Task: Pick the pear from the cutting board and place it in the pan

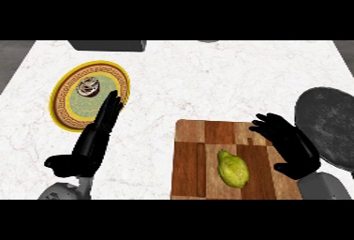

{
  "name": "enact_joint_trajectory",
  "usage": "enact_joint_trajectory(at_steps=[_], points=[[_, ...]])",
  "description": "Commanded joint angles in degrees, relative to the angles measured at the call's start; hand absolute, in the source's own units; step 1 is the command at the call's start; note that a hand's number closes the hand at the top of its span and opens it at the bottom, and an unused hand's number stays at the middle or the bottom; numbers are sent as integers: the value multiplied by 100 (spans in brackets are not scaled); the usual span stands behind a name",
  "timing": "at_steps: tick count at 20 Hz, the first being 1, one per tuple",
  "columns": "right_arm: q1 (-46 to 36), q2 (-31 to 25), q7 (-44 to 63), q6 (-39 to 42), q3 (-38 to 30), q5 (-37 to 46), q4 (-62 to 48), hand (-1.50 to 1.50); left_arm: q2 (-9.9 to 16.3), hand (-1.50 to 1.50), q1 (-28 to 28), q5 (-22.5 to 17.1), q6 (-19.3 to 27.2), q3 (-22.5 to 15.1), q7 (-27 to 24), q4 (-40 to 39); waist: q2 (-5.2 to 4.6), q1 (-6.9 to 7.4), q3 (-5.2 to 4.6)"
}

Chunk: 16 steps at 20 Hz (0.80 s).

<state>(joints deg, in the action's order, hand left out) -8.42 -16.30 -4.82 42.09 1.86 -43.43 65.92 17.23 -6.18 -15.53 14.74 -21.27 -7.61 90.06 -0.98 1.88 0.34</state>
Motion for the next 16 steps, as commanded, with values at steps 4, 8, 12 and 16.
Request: enact_joint_trajectory(at_steps=[4, 8, 12, 16], points=[[-1099, -729, -997, 1949, -468, 847, -1941, -150, -212, 0, -160, 104, 16, -50, -5, -162, 8, 41, -3], [-1611, -711, -1100, 1961, -200, 1575, -1880, -150, -276, 0, -108, 143, -86, -53, -257, -422, 4, 38, -8], [-2150, -665, -1018, 1831, 83, 2074, -1686, -150, -84, 0, 104, 89, -207, -12, -197, -109, 34, 124, -12], [-2041, -690, -1325, 1938, 626, 2972, -984, -150, -183, 0, -31, 61, -168, 83, -125, -294, 46, -4, -14]])
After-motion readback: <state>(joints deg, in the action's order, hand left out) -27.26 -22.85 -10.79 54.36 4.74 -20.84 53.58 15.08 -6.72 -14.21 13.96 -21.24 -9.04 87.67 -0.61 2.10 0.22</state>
